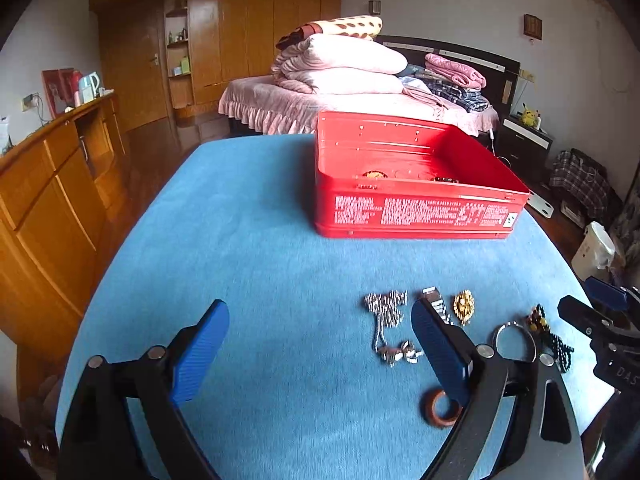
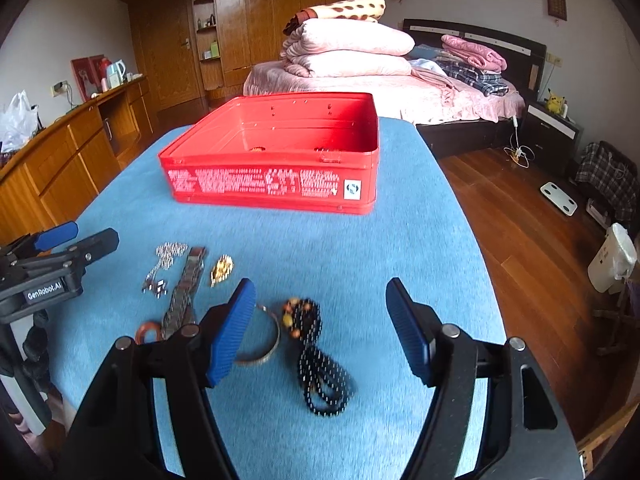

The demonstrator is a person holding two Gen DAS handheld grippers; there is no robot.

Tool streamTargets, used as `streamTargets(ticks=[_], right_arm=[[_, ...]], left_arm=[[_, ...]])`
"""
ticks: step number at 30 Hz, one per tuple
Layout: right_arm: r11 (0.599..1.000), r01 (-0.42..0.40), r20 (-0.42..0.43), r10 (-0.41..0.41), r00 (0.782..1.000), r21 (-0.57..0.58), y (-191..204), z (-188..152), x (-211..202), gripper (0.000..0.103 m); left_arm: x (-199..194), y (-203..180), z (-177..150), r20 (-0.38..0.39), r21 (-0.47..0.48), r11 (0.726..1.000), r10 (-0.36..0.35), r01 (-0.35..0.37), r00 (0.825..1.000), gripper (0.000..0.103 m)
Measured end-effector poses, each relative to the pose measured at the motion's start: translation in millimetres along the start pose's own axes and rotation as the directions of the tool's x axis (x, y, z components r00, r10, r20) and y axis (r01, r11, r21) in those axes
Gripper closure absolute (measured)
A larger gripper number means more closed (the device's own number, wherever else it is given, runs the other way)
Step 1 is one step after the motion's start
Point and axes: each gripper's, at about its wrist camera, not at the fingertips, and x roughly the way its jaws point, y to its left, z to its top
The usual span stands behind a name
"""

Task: Organize jewelry
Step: 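Withdraw both tools and approach the wooden ring and black bead strand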

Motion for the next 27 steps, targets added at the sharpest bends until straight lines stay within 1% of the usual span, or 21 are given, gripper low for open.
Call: streamTargets(ticks=[7,13,17,18,22,24,27], right_arm=[[1.0,-0.012,-0.021,0.012,1.0,-0.007,-0.6,-20.2,-5.6,0.045],[0.999,-0.021,-0.029,0.02,0.999,-0.03,-0.6,-30.5,-7.7,0.047],[0.999,-0.042,-0.054,0.04,0.998,-0.033,-2.9,-34.5,0.5,0.056],[0.999,-0.043,-0.061,0.041,0.997,-0.03,-3.9,-35.2,3.5,0.056],[0.998,-0.053,-0.081,0.051,0.995,-0.018,-6.5,-36.8,11.6,0.063],[0.998,-0.05,-0.081,0.048,0.996,-0.024,-5.7,-37.1,14.0,0.064],[0.999,-0.04,-0.079,0.037,0.996,-0.028,-6.2,-36.6,15.3,0.068]], left_arm=[[-6.4,-3.8,-22.1,-0.028,-0.01,1.0,-0.001,0.0,1.0,0.012],[-13.4,-17.5,-39.3,-0.043,0.012,1.0,-0.023,0.024,0.999,0.012],[-16.5,-31.5,-48.6,-0.05,0.046,0.998,-0.043,0.046,0.998,0.012],[-16.2,-34.2,-50.0,-0.053,0.051,0.997,-0.046,0.049,0.998,0.012],[-12.3,-41.7,-51.3,-0.062,0.054,0.997,-0.053,0.056,0.997,0.012],[-9.6,-43.5,-52.5,-0.068,0.049,0.996,-0.065,0.068,0.996,0.012],[-4.9,-45.0,-54.4,-0.091,0.036,0.995,-0.094,0.098,0.991,0.014]])
